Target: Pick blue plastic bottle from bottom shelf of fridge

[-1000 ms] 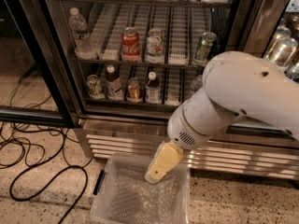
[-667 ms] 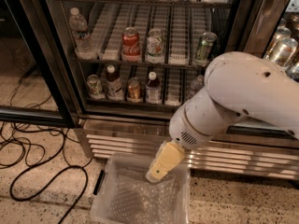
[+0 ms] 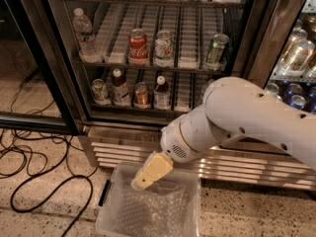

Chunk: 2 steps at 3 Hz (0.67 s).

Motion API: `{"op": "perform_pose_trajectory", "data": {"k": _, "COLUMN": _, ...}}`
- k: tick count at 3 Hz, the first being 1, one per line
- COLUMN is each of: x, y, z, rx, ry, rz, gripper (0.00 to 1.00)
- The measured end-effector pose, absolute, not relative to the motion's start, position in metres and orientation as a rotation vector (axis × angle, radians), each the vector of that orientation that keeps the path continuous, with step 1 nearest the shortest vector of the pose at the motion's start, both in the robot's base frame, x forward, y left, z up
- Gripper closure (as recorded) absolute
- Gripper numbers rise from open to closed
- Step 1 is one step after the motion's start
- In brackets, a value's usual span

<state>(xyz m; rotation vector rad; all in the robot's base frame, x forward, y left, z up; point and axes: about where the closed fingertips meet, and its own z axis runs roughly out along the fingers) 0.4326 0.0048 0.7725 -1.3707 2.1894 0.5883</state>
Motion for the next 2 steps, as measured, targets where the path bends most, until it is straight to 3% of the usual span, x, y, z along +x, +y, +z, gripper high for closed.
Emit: {"op": "perform_pose_trajectory", "data": {"k": 2, "x": 0.477, "y": 0.061, "z": 0.749, "rx": -1.225, "ry": 2.176, "rz": 0.624, "gripper": 0.0}}
